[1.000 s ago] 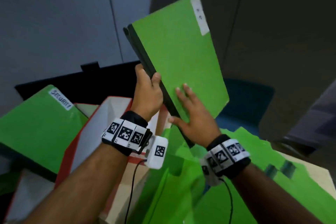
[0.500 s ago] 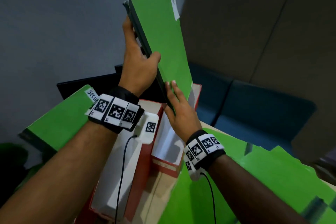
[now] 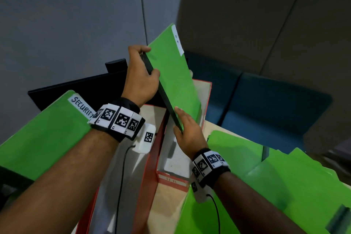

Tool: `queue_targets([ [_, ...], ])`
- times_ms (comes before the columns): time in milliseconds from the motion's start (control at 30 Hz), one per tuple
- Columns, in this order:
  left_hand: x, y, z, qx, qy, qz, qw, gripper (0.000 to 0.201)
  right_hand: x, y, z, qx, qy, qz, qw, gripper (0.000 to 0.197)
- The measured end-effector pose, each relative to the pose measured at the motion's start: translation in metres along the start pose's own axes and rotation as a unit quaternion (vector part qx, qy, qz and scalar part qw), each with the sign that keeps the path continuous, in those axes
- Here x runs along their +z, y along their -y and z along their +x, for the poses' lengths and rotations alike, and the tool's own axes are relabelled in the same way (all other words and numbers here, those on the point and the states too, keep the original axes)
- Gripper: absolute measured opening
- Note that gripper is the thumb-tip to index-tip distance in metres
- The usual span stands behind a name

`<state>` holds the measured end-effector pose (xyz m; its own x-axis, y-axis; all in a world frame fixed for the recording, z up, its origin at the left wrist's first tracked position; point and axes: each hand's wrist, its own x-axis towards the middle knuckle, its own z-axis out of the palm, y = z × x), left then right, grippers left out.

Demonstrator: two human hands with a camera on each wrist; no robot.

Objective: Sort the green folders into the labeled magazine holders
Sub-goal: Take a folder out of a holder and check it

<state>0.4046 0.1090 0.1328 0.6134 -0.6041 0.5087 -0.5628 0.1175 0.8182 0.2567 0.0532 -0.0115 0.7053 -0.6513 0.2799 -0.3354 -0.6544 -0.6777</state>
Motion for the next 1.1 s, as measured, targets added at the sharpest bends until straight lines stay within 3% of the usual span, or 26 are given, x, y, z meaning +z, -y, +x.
queue_targets([
  [167, 0.024, 0.027, -0.005, -0.015, 0.036, 0.036, 0.999, 0.046, 0.01, -0.003, 0.017, 0.042, -0.033, 0.03, 0.998, 0.055],
  [433, 0.045, 0.068, -0.005, -0.067, 0.102, 0.072, 0.99, 0.045, 0.027, -0.022, 0.032, 0.108, 0.026, 0.0, 0.994, 0.057],
  [667, 0.047, 0.082, -0.015, -0.071, 0.101, 0.148, 0.981, 0.039, 0.042, -0.034, 0.029, 0.126, 0.025, -0.002, 0.992, 0.059],
  [833, 0.046, 0.086, -0.021, -0.09, 0.129, 0.191, 0.969, 0.031, 0.046, -0.039, 0.023, 0.144, 0.052, 0.001, 0.988, 0.038],
  [900, 0.042, 0.085, -0.022, -0.095, 0.145, 0.229, 0.958, 0.03, 0.047, -0.043, 0.024, 0.147, 0.084, -0.031, 0.985, 0.03],
  [1000, 0.035, 0.084, -0.023, -0.081, 0.148, 0.335, 0.927, 0.045, 0.043, -0.045, 0.022, 0.144, 0.136, -0.043, 0.979, 0.039],
  [1100, 0.039, 0.069, -0.028, -0.023, 0.109, 0.376, 0.92, 0.055, 0.023, -0.039, 0.014, 0.074, 0.138, -0.039, 0.987, 0.042],
])
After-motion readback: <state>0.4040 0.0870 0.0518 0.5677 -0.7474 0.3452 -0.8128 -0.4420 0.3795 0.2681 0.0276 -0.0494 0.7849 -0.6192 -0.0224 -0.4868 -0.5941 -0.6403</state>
